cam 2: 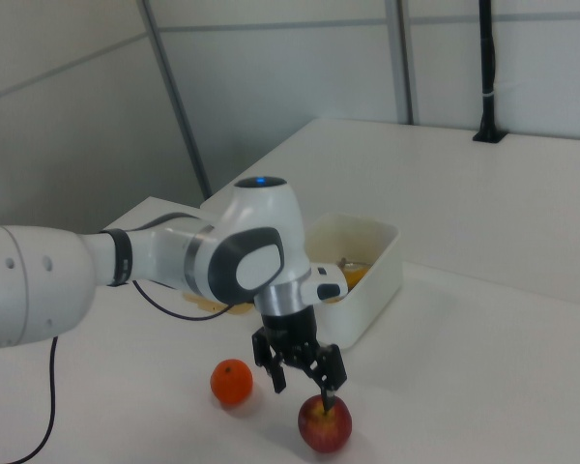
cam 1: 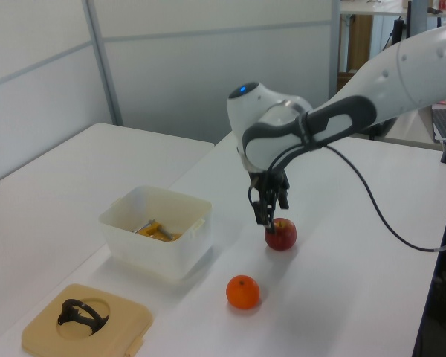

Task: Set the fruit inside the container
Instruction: 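Lower the open gripper around the red apple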

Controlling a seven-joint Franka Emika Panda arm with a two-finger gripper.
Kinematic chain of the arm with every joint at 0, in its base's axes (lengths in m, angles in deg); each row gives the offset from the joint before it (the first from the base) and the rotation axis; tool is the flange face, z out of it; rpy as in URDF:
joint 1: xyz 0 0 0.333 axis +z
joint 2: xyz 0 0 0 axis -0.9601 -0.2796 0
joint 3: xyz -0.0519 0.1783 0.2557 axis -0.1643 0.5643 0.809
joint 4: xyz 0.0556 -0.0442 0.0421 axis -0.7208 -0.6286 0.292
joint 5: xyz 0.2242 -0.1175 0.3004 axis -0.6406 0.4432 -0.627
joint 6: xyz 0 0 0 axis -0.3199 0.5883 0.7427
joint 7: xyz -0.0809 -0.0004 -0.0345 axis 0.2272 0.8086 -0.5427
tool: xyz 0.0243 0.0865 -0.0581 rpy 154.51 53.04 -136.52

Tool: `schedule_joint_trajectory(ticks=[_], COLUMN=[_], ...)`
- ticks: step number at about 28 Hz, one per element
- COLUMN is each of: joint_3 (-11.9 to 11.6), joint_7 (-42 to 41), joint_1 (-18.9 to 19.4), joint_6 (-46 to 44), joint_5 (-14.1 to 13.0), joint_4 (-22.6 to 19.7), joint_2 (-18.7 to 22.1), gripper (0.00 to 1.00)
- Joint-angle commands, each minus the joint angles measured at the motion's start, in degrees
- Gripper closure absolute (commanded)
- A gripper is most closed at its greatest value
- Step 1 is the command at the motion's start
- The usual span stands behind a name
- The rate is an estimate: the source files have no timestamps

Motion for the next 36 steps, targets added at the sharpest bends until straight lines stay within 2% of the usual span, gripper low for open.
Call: schedule_joint_trajectory(ticks=[1, 5, 6, 8, 9, 11, 14, 17, 19, 22, 25, 26, 27, 28, 29, 36], joint_3=[0.04, -0.05, 0.04, -0.05, -0.05, -0.05, -0.05, -0.05, -0.05, -0.05, -0.05, -0.05, -0.05, -0.05, -0.05, -0.05], joint_7=[-1.86, -1.86, -1.86, -2.38, -3.17, -4.05, -4.49, -4.49, -4.49, -4.49, -4.23, -4.23, -4.05, -3.79, -3.79, -5.11], joint_1=[-0.91, -1.87, -2.23, -2.49, -2.49, -2.49, -2.41, -2.40, -2.49, -2.49, -2.40, -2.32, -2.32, -2.32, -2.23, -3.19], joint_6=[3.80, 5.66, 5.66, 5.66, 5.58, 5.31, 5.14, 5.14, 5.14, 5.22, 5.22, 5.05, 4.87, 4.70, 3.74, -0.66], joint_5=[0.72, 0.72, 0.72, 0.72, 0.72, 0.72, 0.98, 1.42, 2.73, 4.49, 4.85, 4.85, 4.85, 4.77, 4.59, 4.06], joint_4=[-2.15, -3.13, -3.13, -3.13, -3.04, -3.04, -3.04, -3.04, -3.04, -3.13, -3.04, -2.95, -2.78, -2.69, -2.34, 2.32], joint_2=[-2.01, -2.37, -2.37, -2.37, -2.37, -2.28, -2.28, -2.28, -2.45, -3.16, -3.34, -3.25, -3.16, -2.90, -2.46, -1.23], gripper=[0.00, 0.00, 0.03, 0.20, 0.36, 0.43, 0.59, 0.66, 0.77, 0.77, 0.76, 0.68, 0.48, 0.19, 0.00, 0.00])
